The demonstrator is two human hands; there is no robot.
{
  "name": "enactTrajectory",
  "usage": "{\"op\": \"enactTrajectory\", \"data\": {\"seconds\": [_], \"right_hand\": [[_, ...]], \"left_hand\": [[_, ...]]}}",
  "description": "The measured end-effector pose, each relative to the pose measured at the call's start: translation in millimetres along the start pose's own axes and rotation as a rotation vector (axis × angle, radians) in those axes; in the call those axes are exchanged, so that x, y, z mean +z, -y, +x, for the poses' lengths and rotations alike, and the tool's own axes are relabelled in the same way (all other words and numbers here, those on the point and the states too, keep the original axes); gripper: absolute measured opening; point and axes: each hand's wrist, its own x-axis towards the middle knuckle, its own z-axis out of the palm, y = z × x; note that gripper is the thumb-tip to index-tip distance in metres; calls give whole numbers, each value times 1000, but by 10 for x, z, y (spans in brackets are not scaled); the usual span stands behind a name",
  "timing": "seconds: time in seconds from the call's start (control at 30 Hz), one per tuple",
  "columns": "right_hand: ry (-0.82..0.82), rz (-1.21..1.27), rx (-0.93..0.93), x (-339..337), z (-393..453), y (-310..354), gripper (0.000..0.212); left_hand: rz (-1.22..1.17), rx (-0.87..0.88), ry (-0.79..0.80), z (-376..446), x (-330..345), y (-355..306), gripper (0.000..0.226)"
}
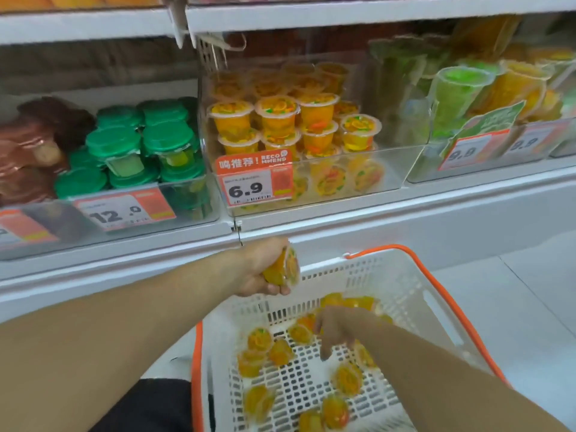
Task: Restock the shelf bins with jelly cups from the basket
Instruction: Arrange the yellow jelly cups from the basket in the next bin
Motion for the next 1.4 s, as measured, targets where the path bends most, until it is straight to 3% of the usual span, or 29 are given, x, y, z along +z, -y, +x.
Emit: {"op": "enactTrajectory", "data": {"seconds": [0.17, 0.33, 0.43, 0.53, 0.6, 0.7, 0.77, 0.87, 0.97, 1.17, 1.3, 1.4], "right_hand": [[-267, 132, -98, 710, 557, -21, 62], [-234, -31, -136, 1189, 873, 226, 75], [-241, -240, -66, 1407, 965, 273, 65], [-259, -220, -47, 1484, 956, 270, 65], [-197, -13, -29, 1365, 886, 272, 68], [-81, 380, -50, 948, 600, 256, 43], [7, 606, -105, 619, 313, 217, 41], [28, 673, -139, 101, -224, 151, 52], [-35, 773, -271, -435, -778, 85, 52], [-177, 973, -516, -1096, -1825, 25, 4], [-447, 739, -422, -1313, -2128, 102, 37], [-675, 572, -411, -1556, -2227, 177, 40]], "left_hand": [[36, -45, -13, 40, -100, 108, 42], [12, -101, -44, 49, -226, 268, 39], [9, -116, -42, 63, -331, 302, 38], [-4, -112, -52, 77, -386, 309, 39], [-15, -105, -59, 79, -396, 305, 38], [0, -78, -39, 59, -360, 249, 38], [13, -46, -28, 11, -282, 173, 39], [14, 12, -21, -84, -116, 33, 42], [33, 56, 47, -177, 76, -59, 43], [-159, 222, 74, -343, 460, -305, 33], [-244, 283, 123, -470, 553, -521, 27], [-355, 308, 118, -499, 558, -608, 28]]}}
